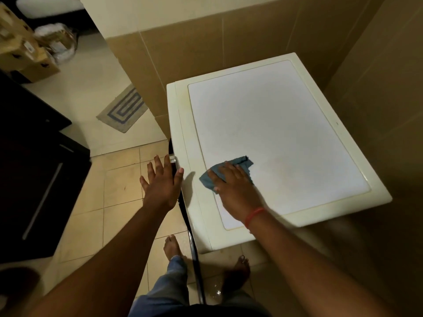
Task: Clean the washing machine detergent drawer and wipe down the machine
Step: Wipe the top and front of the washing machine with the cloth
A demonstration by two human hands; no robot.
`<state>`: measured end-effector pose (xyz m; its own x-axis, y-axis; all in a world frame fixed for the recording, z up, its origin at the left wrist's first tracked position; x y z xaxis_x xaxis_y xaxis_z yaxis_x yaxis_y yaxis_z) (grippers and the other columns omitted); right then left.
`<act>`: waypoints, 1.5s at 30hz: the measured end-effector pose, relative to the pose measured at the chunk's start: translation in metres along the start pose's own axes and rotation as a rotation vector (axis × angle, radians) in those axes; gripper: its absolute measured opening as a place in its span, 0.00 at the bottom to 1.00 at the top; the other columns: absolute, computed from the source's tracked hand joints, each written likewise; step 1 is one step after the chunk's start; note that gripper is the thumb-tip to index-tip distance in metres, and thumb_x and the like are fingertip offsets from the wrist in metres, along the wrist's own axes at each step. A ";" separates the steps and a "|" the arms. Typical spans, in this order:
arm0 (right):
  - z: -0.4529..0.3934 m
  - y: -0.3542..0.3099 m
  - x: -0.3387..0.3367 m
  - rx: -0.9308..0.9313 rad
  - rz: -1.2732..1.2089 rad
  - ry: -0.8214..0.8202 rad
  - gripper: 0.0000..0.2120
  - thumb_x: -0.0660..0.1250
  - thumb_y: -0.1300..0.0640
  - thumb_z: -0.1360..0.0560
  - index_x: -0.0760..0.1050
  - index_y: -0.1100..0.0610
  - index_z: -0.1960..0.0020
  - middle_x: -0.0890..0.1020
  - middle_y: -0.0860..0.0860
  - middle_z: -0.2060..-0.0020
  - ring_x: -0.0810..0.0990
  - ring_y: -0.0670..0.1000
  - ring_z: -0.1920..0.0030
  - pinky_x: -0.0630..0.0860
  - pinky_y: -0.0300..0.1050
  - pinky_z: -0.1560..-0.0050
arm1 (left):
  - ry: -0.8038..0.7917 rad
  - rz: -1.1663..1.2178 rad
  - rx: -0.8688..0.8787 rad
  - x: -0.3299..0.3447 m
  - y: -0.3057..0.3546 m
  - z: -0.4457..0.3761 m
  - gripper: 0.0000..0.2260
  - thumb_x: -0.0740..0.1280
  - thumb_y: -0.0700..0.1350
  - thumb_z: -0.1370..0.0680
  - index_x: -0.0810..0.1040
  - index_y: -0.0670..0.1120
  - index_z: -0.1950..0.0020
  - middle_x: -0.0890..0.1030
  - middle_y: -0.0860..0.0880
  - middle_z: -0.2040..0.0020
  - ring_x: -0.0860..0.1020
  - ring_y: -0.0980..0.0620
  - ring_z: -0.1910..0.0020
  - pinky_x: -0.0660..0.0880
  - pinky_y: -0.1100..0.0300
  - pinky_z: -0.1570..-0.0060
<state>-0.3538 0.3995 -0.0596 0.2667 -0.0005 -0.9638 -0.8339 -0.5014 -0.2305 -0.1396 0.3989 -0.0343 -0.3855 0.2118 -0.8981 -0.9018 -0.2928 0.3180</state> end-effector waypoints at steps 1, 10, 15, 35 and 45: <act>0.004 0.015 -0.004 0.011 0.027 0.008 0.26 0.64 0.58 0.25 0.68 0.51 0.27 0.70 0.56 0.31 0.64 0.59 0.28 0.59 0.58 0.26 | 0.004 -0.007 0.031 -0.001 0.006 -0.001 0.32 0.42 0.66 0.20 0.41 0.54 0.20 0.39 0.48 0.20 0.37 0.45 0.22 0.39 0.37 0.26; 0.019 0.008 -0.005 -0.121 0.010 -0.034 0.24 0.57 0.53 0.24 0.68 0.49 0.28 0.71 0.56 0.30 0.66 0.60 0.28 0.62 0.61 0.28 | 0.007 -0.019 0.023 -0.004 0.037 -0.007 0.31 0.42 0.65 0.20 0.40 0.54 0.20 0.39 0.48 0.20 0.37 0.45 0.22 0.39 0.37 0.26; 0.019 0.079 -0.024 0.359 0.060 0.069 0.23 0.57 0.53 0.23 0.69 0.49 0.28 0.72 0.57 0.31 0.65 0.61 0.28 0.59 0.59 0.27 | 0.015 -0.063 0.043 -0.007 0.041 -0.010 0.33 0.40 0.67 0.21 0.39 0.54 0.20 0.38 0.48 0.20 0.37 0.45 0.22 0.39 0.37 0.26; 0.054 0.130 -0.035 0.320 -0.028 0.145 0.23 0.65 0.58 0.26 0.73 0.52 0.31 0.74 0.58 0.33 0.68 0.64 0.30 0.65 0.62 0.31 | -0.007 -0.130 0.137 0.025 0.115 -0.018 0.32 0.40 0.67 0.22 0.40 0.55 0.20 0.38 0.49 0.20 0.37 0.46 0.22 0.40 0.37 0.26; 0.072 0.164 -0.044 0.200 0.050 0.132 0.22 0.62 0.57 0.24 0.72 0.52 0.30 0.72 0.59 0.32 0.69 0.63 0.33 0.68 0.61 0.34 | -0.016 -0.163 0.155 0.026 0.125 -0.017 0.34 0.39 0.68 0.23 0.40 0.55 0.20 0.38 0.48 0.20 0.37 0.45 0.22 0.40 0.37 0.26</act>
<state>-0.5372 0.3792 -0.0648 0.2723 -0.1409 -0.9518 -0.9234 -0.3164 -0.2174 -0.2586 0.3519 -0.0229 -0.2336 0.2593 -0.9371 -0.9713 -0.1069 0.2125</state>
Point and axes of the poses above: each hand's wrist, its own z-axis away from the middle knuckle, its own x-axis out of the palm, y = z × x, the point moved 3 cm from there along -z, towards the middle knuckle
